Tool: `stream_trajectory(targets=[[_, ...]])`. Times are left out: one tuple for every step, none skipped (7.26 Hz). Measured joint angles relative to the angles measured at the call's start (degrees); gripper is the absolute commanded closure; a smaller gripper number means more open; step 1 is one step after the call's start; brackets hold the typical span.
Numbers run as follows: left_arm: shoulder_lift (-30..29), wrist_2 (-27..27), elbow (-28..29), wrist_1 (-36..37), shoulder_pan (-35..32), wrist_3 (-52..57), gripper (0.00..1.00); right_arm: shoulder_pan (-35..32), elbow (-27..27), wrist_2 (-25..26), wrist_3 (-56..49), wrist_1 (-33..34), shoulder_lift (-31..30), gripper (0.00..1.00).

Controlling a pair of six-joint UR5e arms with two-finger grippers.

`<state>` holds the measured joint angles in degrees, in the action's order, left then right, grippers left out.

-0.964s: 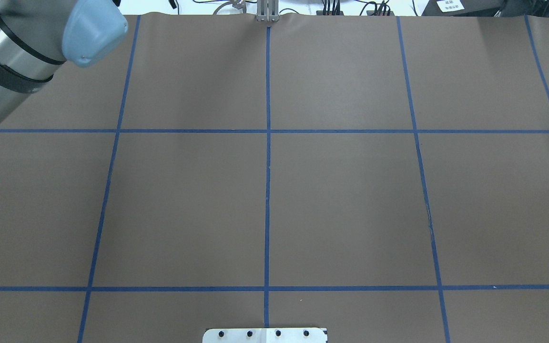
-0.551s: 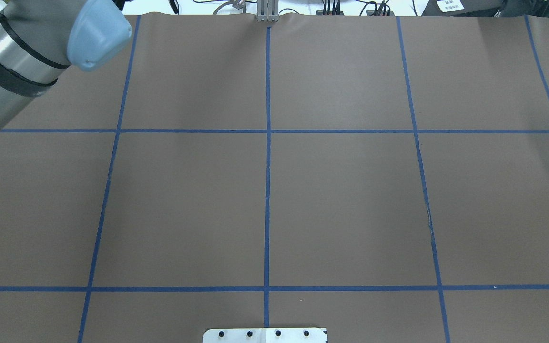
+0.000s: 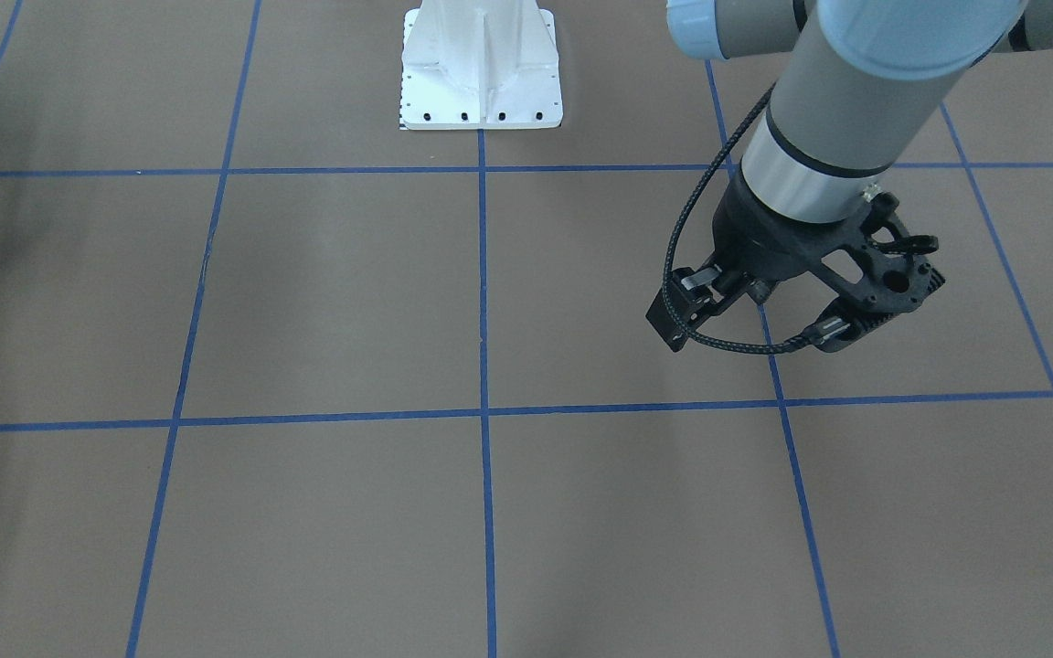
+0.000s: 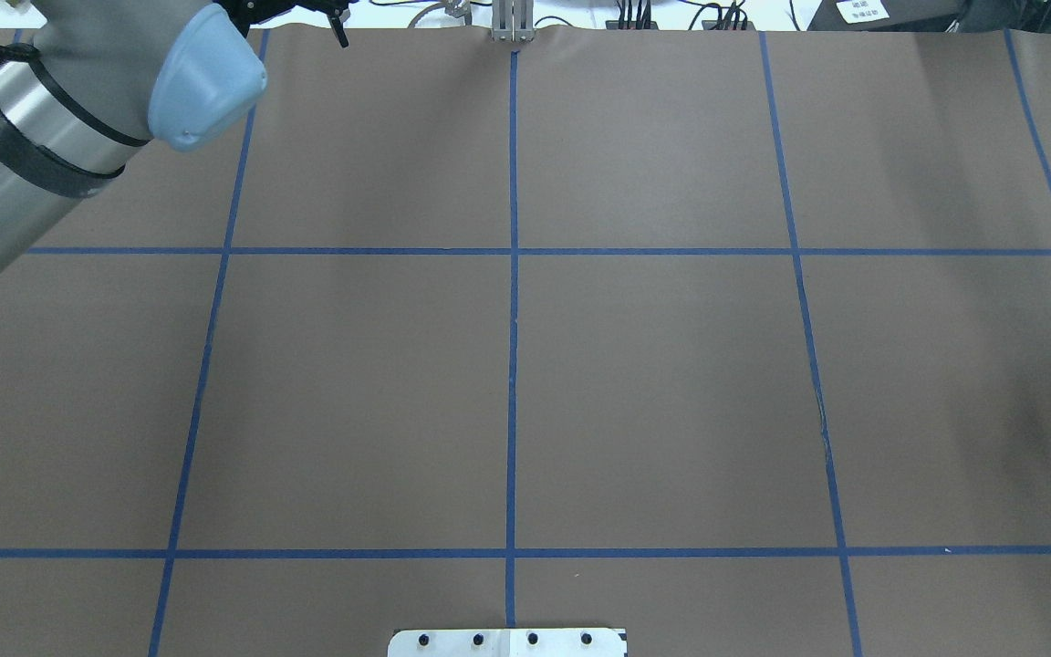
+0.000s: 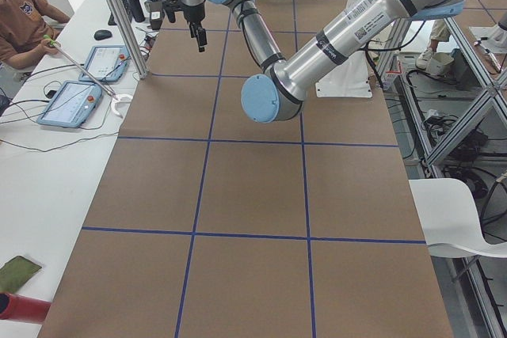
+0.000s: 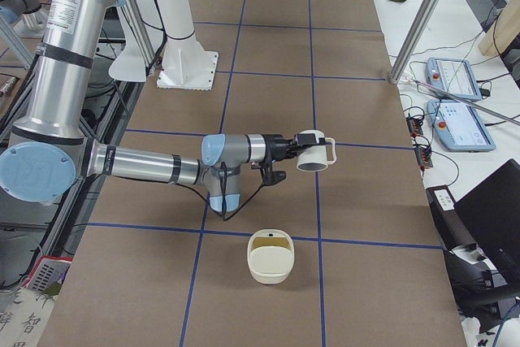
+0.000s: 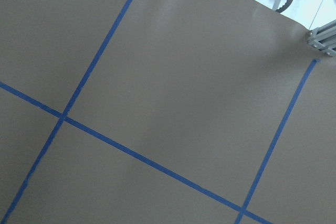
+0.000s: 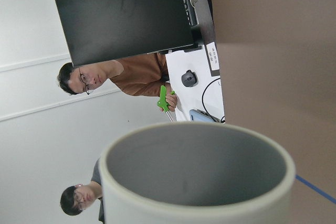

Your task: Left arm hands cup to right arm to dump lemon

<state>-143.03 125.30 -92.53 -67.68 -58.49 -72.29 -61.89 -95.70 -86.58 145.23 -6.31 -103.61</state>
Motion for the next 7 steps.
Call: stream_trajectory(targets=[[-0.1,0.0,0.7,-0.2,0.0,0.0,0.00,1.6,-3.1,0.2,-6.3,6.7,2.4,1.00],[-0.4,0.0,1.4,-0.4,0.1,0.0,0.00,4.0,-4.6,0.5,-15.2,12.9,5.4,1.00],[-1.2,0.1,2.7,-0.9,0.1,0.0,0.00,6.5,-5.3,1.1,-24.3,18.3,8.7,1.00],[-3.0,0.1,5.1,-1.8,0.3,0.0,0.00,9.3,-5.5,3.1,-30.9,23.3,12.3,1.00],[-5.5,0.1,8.1,-2.4,0.4,0.0,0.00,13.9,-5.6,8.2,-36.4,28.5,16.1,1.00],[-7.0,0.1,10.0,-3.0,0.6,0.0,0.00,19.3,-5.6,14.6,-41.7,34.2,19.6,1.00],[-7.7,0.2,10.9,-3.7,0.8,-0.3,0.00,24.6,-5.5,20.6,-47.1,40.9,23.4,1.00]])
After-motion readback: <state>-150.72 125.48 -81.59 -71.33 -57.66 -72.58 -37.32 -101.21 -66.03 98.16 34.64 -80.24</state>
